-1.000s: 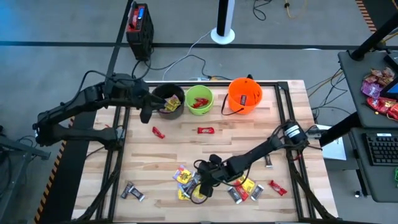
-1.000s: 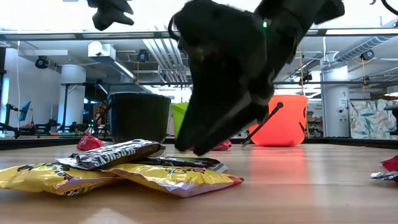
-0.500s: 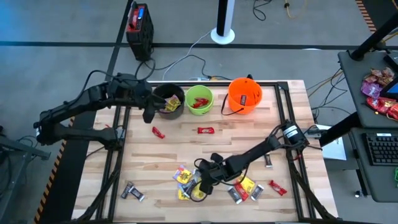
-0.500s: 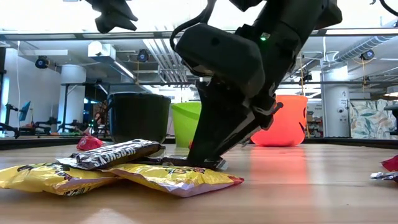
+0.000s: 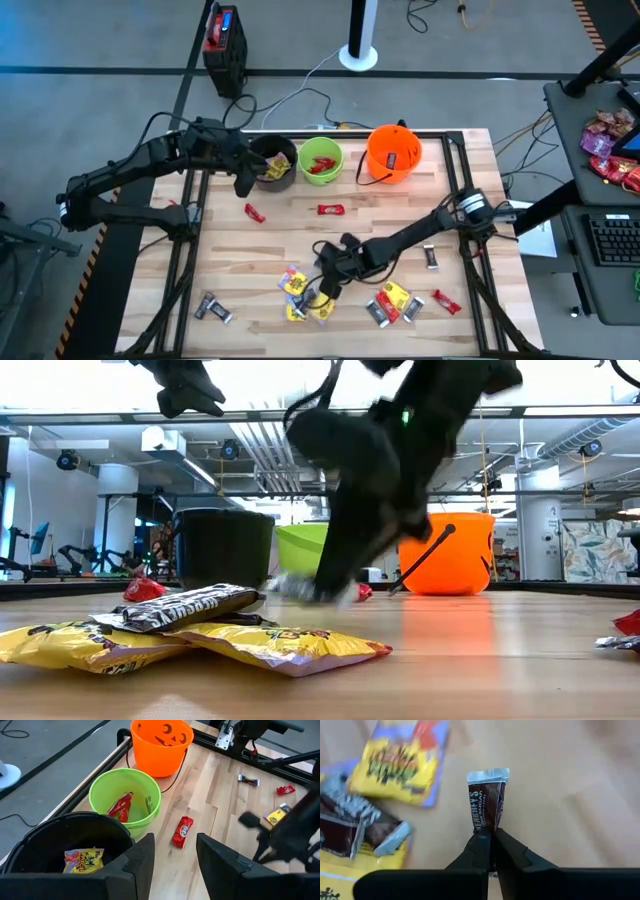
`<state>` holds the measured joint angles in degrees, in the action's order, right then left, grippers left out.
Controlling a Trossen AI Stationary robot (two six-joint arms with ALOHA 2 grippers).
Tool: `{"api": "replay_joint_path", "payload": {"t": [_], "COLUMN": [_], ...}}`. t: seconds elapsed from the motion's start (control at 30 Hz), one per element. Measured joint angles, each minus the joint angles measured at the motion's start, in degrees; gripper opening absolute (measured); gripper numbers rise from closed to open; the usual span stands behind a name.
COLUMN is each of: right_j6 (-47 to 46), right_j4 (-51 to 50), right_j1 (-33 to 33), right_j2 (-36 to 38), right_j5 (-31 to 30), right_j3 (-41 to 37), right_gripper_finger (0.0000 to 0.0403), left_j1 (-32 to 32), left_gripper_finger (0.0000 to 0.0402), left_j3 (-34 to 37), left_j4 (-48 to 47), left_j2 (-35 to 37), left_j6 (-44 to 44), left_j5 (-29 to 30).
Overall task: Sort candy by brand, put in halloween buckets
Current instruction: Put the brown chocolate bar into the orange bucket, then put the red chocolate bar into the green bucket
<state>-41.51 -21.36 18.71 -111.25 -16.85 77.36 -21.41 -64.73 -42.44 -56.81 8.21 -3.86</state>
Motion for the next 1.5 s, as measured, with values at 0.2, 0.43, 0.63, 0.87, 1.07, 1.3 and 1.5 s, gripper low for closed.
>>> {"api": "replay_joint_path", "payload": {"t": [0.2, 0.43, 0.63, 0.87, 1.07, 1.3, 1.5], "right_j6": [-2.26, -8.95, -4.87, 5.23, 11.55, 25.83, 35.46], "right_j4": [-26.9, -54.88, -57.63, -57.41, -55.39, -42.31, -29.75], "right_j1": [-7.02, -27.06, -44.51, -53.66, -55.44, -51.58, -40.23], "right_j2": [12.58, 23.26, 27.52, 25.05, 23.05, 24.11, 24.01], "right_j5": [-9.56, -12.1, -5.66, 0.51, 0.28, 14.05, 20.62], "right_j3": [5.95, 15.21, 15.16, 15.06, 15.06, 14.36, 9.59], "right_gripper_finger": [0.0011, 0.0011, 0.0012, 0.0036, 0.0111, 0.0172, 0.0182], "left_j1": [0.09, 3.62, 9.94, 15.89, 18.21, 20.6, 23.54], "left_gripper_finger": [0.0129, 0.0129, 0.0129, 0.0129, 0.0129, 0.0129, 0.0129], "left_j3": [0.02, 0.02, 0.02, 0.02, 0.02, 0.04, 0.04], "left_j4": [-0.13, -0.11, 1.04, 3.83, 4.37, 4.8, 8.82], "left_j2": [0.53, 0.61, 0.27, -0.89, -2.28, -4.0, -5.82], "left_j6": [-0.01, 4.48, 12.03, 20.36, 26.89, 34.1, 39.98], "left_j5": [-3.77, -9.61, -6.02, 2.89, 8.13, 9.51, 13.44]}}
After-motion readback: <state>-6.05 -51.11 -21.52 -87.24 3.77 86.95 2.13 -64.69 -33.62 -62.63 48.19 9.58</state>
